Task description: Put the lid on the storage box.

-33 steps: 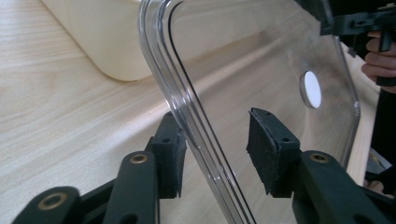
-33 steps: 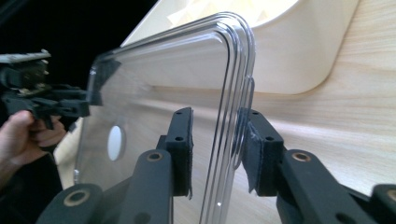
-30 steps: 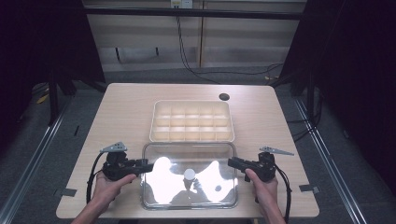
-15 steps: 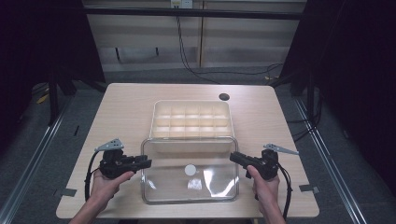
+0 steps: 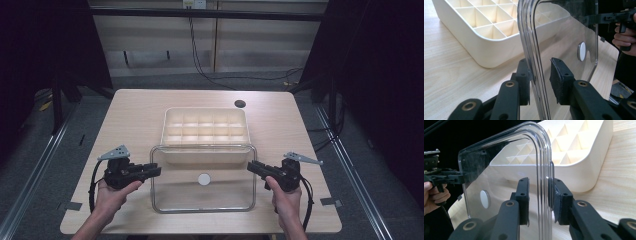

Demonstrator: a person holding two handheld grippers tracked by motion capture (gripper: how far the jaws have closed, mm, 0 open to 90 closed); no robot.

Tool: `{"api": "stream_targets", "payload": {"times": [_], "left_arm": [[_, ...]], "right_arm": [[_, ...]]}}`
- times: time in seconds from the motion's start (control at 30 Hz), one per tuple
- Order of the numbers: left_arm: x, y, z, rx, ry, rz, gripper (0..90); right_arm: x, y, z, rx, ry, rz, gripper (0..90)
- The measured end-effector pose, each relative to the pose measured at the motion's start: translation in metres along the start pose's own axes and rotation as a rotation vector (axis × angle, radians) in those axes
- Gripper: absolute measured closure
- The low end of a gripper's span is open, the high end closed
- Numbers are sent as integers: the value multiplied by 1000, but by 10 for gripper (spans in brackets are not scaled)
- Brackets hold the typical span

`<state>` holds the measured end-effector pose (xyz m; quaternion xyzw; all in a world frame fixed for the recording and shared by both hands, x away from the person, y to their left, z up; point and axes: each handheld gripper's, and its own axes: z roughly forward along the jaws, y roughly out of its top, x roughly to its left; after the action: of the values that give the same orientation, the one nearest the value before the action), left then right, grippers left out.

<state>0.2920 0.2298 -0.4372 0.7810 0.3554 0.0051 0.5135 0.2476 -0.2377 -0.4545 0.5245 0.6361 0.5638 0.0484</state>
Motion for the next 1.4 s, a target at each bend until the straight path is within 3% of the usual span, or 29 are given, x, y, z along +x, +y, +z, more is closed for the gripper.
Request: {"api": "stream_targets", "payload": {"times": [0.17,0.43,0.57,0.77,1.1,1.4], "left_arm": [[-1,2,-4,-18,4,-7,721],[-5,8,-6,-25,5,7,727],[-4,13,-6,-38,2,5,726],[-6,20,-2,-40,38,20,714],[-7,30,-1,-59,33,19,713],[-11,42,-3,-67,23,28,716]], "right_arm": [[9,6,0,-5,-24,-39,692],[14,12,-2,-14,-52,-50,674],[15,16,-4,-18,-51,-54,674],[14,24,-3,-22,-57,-59,671],[16,37,-5,-25,-75,-88,663],[18,47,-11,-51,-66,-84,670]]}}
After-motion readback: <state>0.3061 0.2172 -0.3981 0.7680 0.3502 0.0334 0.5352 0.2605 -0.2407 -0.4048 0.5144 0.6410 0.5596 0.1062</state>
